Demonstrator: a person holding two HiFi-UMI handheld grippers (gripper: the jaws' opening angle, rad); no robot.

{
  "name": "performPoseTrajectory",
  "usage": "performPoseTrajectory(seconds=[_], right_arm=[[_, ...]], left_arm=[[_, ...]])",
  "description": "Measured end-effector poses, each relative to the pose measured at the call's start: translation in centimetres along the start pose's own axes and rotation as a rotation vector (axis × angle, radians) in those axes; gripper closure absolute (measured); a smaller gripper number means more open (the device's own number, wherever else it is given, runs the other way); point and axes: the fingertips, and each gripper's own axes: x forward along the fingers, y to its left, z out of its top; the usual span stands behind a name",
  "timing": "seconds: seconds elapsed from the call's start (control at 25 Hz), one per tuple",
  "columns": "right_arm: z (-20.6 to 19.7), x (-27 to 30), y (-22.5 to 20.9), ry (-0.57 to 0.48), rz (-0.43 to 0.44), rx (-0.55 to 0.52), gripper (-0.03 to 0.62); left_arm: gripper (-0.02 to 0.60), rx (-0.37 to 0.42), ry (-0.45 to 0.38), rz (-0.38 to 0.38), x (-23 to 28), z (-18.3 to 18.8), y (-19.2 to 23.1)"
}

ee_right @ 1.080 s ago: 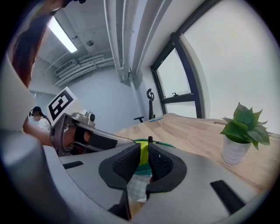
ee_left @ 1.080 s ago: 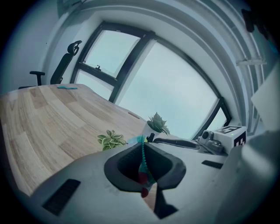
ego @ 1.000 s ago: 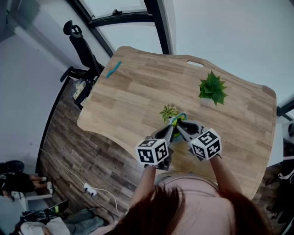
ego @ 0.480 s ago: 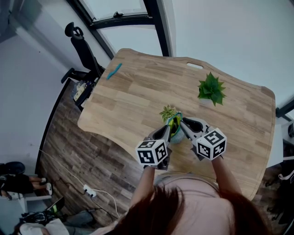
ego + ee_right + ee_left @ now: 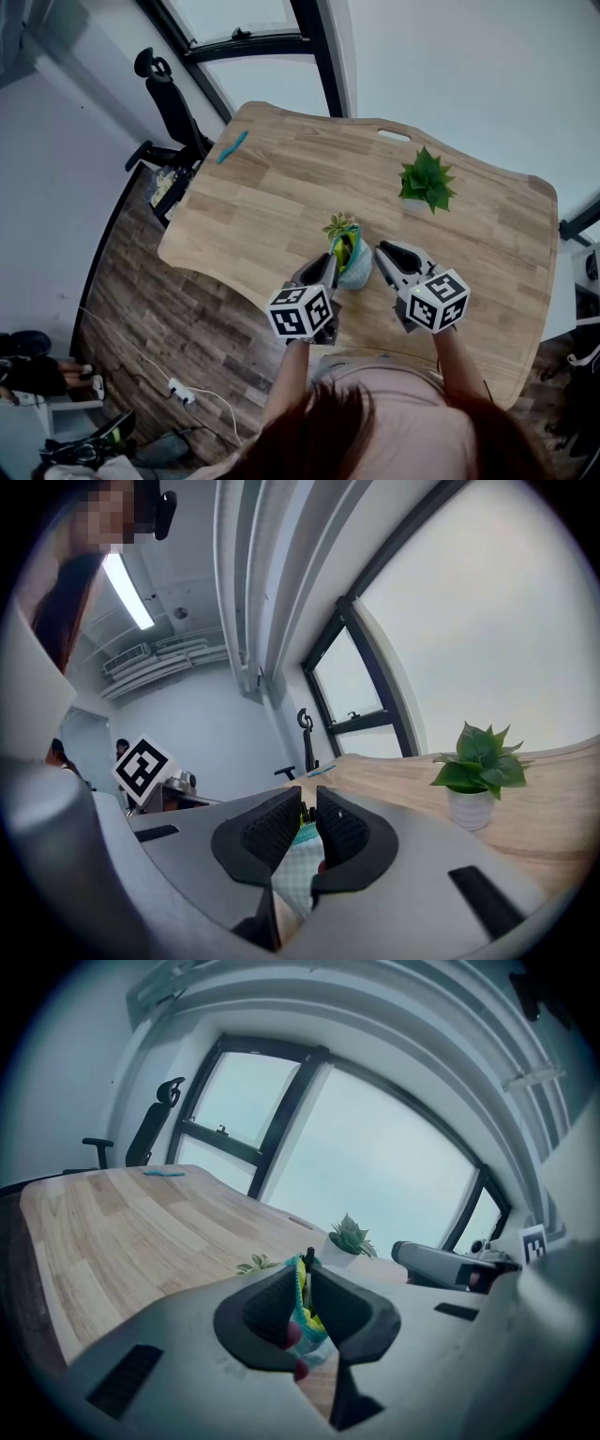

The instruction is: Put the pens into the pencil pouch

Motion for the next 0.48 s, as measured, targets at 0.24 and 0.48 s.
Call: performPoseTrajectory(seconds=[0.24, 0.48], right_arm=[[0.2, -2.0, 0.3, -0.022, -0.023, -0.002, 0.562], [0.5, -3.7, 1.1, -0.045, -0.018, -0.004, 0.577]], left_arm=[[0.552, 0.008, -0.071, 0.023, -1.7, 0.8, -0.3], [0.552, 0.021, -0.118, 0.039, -3.6, 0.9, -1.3]])
